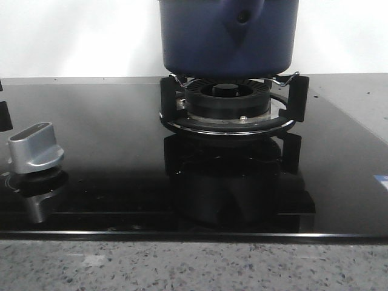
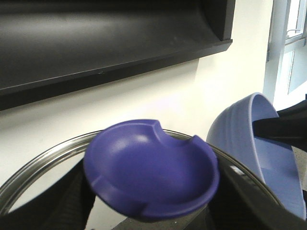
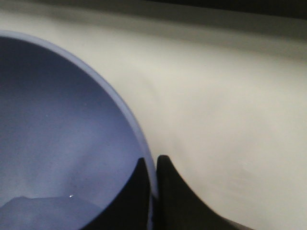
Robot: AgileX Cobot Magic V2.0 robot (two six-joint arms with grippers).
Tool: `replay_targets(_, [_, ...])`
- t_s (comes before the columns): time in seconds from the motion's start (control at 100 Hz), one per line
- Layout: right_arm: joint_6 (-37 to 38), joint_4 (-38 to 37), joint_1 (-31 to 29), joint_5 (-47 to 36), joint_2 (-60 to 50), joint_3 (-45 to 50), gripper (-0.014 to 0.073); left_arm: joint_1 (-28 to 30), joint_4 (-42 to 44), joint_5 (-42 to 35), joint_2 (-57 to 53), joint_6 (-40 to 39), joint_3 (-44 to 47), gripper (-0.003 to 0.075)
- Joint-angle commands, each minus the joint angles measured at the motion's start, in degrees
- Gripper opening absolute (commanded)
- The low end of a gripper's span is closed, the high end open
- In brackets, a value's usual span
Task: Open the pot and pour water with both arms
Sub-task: 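Tilt the bowl over the open pot with the right gripper to pour water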
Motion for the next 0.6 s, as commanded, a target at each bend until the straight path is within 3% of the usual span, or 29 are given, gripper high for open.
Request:
replay_targets(0.0, [-0.24,-0.43,-0.06,-12.43,-2.88,0.67,-0.0046,0.18,-4.87,0.15,-3.01,-0.62,-1.97,0.0305])
replay_targets(0.29, [-1.47,-0.43,-0.06,-22.99,-2.88,5.43,-0.0046,0.18,-4.87,0.15,-3.01,-0.62,-1.97,0.0305])
replay_targets(0.59, [-11.83,3.32,-0.06,-28.59,-2.15,5.91,-0.0046,0.18,-4.87,0.15,-3.01,-0.62,-1.97,0.0305])
